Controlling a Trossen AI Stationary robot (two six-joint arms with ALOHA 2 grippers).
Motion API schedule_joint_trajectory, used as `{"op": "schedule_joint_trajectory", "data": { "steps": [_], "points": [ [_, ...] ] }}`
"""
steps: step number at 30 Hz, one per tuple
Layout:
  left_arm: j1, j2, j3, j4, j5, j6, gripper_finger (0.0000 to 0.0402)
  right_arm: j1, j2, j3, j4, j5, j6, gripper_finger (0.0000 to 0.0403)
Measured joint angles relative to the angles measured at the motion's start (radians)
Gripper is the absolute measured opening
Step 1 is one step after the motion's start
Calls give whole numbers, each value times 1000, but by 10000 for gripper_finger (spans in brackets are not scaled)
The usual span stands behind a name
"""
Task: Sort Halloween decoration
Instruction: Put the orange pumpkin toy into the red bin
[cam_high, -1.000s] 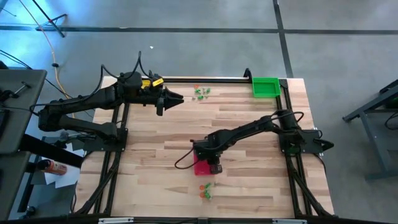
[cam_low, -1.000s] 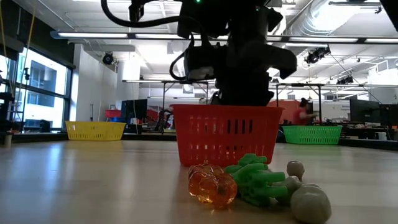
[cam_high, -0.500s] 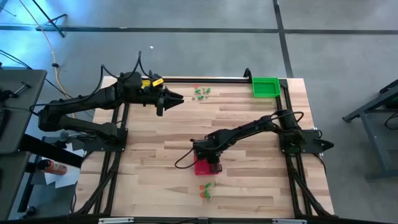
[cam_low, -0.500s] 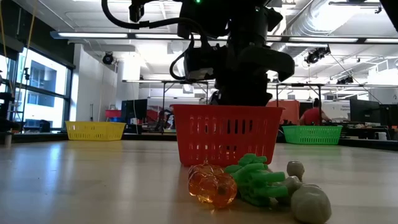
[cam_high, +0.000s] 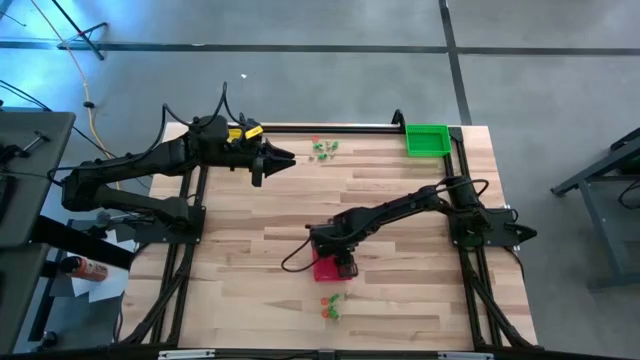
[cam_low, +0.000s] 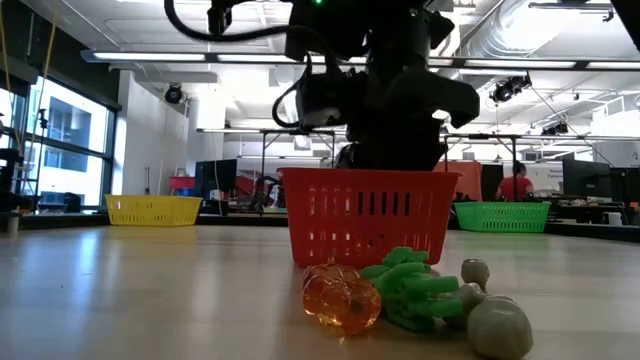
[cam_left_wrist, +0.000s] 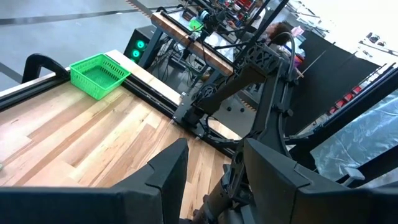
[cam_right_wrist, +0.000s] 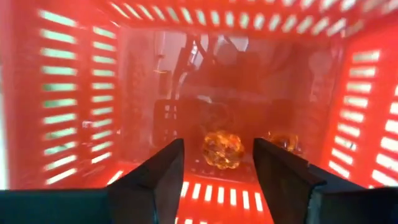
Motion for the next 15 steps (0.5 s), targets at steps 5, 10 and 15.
{"op": "schedule_joint_trajectory", "data": {
  "steps": [5,10,15],
  "points": [
    [0,0,0,0,0,8,149,0,0,86,-96,-26,-79,197],
    [0,0,0,-1,1,15,149,-11,-57,162,-220,-26,-136,197],
    [0,0,0,-2,1,26,149,-36,-229,112,-236,33,-93,197]
  ]
}}
